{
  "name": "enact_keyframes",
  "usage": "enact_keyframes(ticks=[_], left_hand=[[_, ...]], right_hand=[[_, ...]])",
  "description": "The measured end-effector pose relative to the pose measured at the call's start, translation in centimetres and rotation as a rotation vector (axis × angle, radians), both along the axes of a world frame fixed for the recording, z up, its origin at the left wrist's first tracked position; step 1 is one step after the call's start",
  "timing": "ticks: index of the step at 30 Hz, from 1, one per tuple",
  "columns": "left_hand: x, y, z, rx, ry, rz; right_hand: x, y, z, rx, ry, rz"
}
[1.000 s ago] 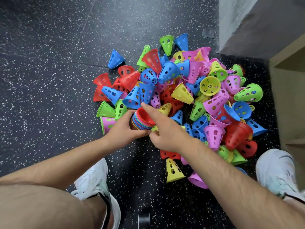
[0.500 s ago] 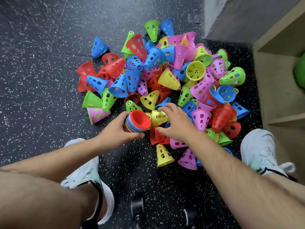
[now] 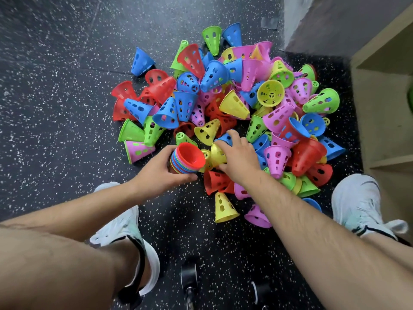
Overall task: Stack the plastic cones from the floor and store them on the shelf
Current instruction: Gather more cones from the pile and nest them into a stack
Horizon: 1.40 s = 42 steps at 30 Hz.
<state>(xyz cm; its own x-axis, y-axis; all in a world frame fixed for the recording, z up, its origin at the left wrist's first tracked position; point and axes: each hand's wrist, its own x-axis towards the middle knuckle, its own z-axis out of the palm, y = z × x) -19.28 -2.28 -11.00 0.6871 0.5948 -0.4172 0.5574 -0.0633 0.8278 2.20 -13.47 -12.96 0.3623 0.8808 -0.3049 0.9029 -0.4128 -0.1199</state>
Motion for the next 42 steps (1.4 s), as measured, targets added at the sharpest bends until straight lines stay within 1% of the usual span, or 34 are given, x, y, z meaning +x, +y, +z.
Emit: enact_keyframes(ticks=[3,5,8,11,12,14,16,18,25,27,29,31,33,35,39,42], left_hand=[[-0.4,0.4,-0.1,0.006,-0.009,0.059],[-0.4,0.8,-0.1,0.003,-0.008,0.085],[-0.3,1.0,-0.3,-0.003,-0.002,0.102],[0.0,0.8,0.0,0.02,0.004,0.088],[0.0,0.8,0.1,0.02,0.002,0.086],[-0.3,0.8,0.1,0.006,-0.004,0.087],[-0.5,0.8,0.1,-0.01,-0.006,0.1],[-0.7,0.8,0.2,-0.024,-0.013,0.112],[-0.9,0.7,0.1,-0.051,-0.07,0.118],[-1.2,0.5,-0.3,-0.06,-0.046,0.111],[-1.7,0.4,-0.9,-0.067,-0.016,0.102],[-2.2,0.1,-1.3,-0.068,0.013,0.089],[-2.6,-0.1,-1.6,-0.062,0.046,0.073],[-2.8,-0.2,-1.7,-0.059,0.061,0.062],[-2.7,-0.1,-1.4,-0.068,0.05,0.074],[-2.7,-0.1,-1.3,-0.073,0.044,0.08]], right_hand=[[0.4,-0.5,0.3,0.208,0.061,-0.058],[0.5,-0.3,1.0,0.346,0.187,-0.152],[0.0,0.8,2.7,0.491,0.421,-0.29],[-1.0,2.1,4.9,0.549,0.673,-0.39],[-1.4,2.4,5.6,0.565,0.729,-0.407],[-2.2,3.2,6.5,0.596,0.777,-0.407],[-2.9,3.7,6.8,0.578,0.775,-0.371],[-3.6,4.0,6.7,0.511,0.776,-0.321],[-5.4,3.3,5.4,0.162,0.732,-0.035],[-5.2,2.8,4.9,0.168,0.779,-0.085],[-4.8,2.5,4.1,0.258,0.793,-0.185],[-4.2,2.4,3.2,0.251,0.656,-0.225],[-3.6,2.3,2.3,0.116,0.454,-0.153],[-3.5,2.3,1.4,0.006,0.329,-0.063],[-4.3,3.0,-0.1,-0.053,0.189,-0.009],[-4.5,3.5,-0.5,-0.07,0.16,-0.022]])
